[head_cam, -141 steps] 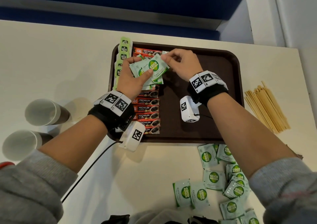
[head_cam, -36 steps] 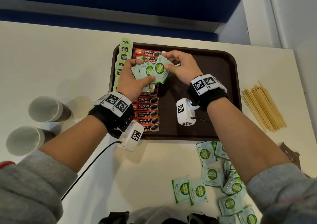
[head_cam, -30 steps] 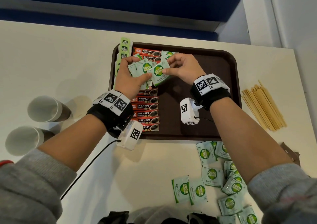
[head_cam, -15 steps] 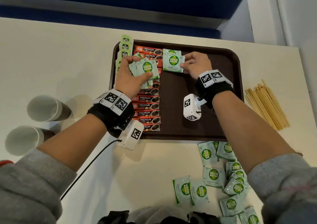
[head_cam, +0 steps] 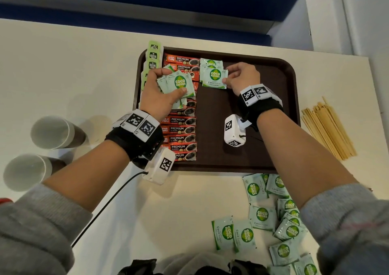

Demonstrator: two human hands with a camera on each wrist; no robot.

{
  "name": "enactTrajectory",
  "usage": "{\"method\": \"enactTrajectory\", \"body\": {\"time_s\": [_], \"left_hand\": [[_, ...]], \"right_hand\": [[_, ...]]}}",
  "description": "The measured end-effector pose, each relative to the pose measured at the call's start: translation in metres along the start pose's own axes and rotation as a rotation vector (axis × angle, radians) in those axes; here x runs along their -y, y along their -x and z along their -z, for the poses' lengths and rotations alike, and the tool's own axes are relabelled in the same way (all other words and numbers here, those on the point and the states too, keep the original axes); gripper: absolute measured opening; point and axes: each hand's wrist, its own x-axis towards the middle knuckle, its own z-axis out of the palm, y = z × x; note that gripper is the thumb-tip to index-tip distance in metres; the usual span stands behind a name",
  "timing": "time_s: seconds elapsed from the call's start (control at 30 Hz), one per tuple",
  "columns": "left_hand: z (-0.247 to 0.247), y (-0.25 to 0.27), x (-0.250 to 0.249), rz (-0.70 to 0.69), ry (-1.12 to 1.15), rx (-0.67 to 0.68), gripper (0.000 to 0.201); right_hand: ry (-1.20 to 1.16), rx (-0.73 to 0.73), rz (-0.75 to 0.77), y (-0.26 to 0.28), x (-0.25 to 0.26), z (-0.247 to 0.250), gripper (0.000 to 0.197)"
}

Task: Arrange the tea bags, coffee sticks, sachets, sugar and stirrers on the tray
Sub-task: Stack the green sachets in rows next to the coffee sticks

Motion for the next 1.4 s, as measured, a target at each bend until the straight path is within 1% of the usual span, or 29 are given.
{"method": "enactTrajectory", "body": {"time_s": [0.4, 1.03, 1.1, 1.2, 1.3, 1.4], "left_hand": [[-0.001, 0.001, -0.001, -0.016, -0.016, -0.008, 0.048], [-0.003, 0.004, -0.002, -0.033, -0.009, 0.003, 0.046], [-0.003, 0.004, -0.004, -0.034, -0.004, 0.005, 0.046], [-0.004, 0.006, -0.006, -0.042, -0.004, 0.006, 0.046], [-0.006, 0.008, -0.007, -0.040, 0.009, 0.021, 0.047], [-0.006, 0.010, -0.009, -0.069, -0.032, 0.037, 0.048]], "right_hand": [[0.033, 0.015, 0.049, 0.005, 0.003, -0.001, 0.032], [0.037, 0.012, 0.022, 0.007, 0.001, -0.003, 0.031], [0.041, -0.006, 0.038, 0.007, 0.001, -0.001, 0.030], [0.057, -0.022, 0.099, 0.014, 0.004, 0.001, 0.028], [-0.018, 0.053, 0.196, 0.027, 0.013, -0.002, 0.021], [-0.120, 0.228, 0.279, 0.041, 0.028, -0.002, 0.020]]}}
